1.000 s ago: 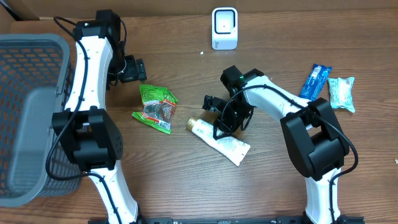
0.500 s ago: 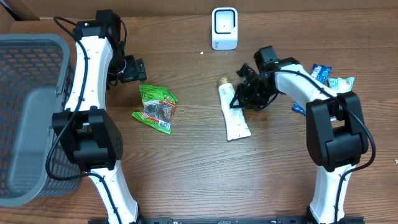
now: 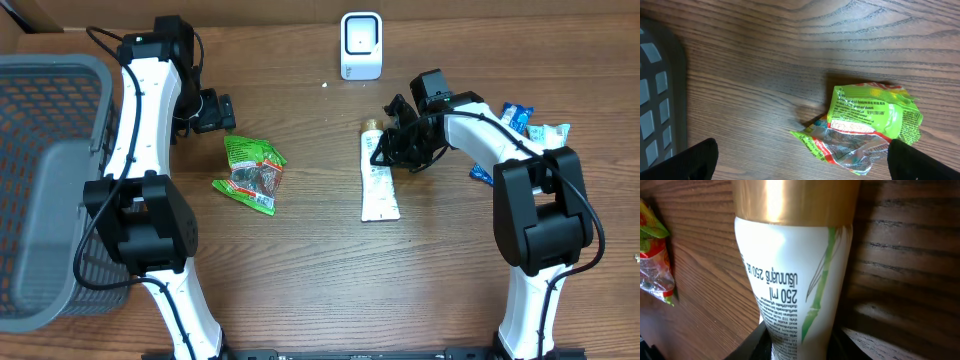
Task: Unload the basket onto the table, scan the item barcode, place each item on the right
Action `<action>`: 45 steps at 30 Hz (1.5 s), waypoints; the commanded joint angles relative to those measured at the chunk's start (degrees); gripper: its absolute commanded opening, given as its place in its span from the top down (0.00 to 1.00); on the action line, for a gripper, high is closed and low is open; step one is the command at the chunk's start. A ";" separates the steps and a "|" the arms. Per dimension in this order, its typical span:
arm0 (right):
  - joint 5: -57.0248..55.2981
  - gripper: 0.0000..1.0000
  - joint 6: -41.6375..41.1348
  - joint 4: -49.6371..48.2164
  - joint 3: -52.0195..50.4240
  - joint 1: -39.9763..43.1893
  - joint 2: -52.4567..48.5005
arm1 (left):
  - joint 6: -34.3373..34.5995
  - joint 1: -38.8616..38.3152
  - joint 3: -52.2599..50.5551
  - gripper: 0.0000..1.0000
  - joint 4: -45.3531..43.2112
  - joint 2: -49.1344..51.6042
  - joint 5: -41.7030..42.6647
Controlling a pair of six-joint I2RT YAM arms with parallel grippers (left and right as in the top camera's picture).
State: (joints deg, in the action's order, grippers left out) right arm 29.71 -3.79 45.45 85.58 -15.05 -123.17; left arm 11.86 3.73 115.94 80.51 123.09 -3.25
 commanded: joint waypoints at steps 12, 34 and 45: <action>2.43 0.65 7.82 -0.66 -5.18 -0.31 -0.28 | 0.59 -0.74 0.02 0.00 -0.02 -1.36 0.24; 20.57 0.89 11.28 1.64 -1.51 3.13 15.39 | 0.59 -0.70 0.02 0.00 -0.04 -1.36 0.24; 20.55 0.93 -4.44 0.42 -1.44 3.13 31.26 | 0.59 -0.74 0.02 0.00 -0.04 -1.36 0.24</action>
State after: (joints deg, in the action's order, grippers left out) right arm 47.68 -2.37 46.92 82.19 -11.94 -95.18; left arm 11.86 3.73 115.94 80.51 123.09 -3.25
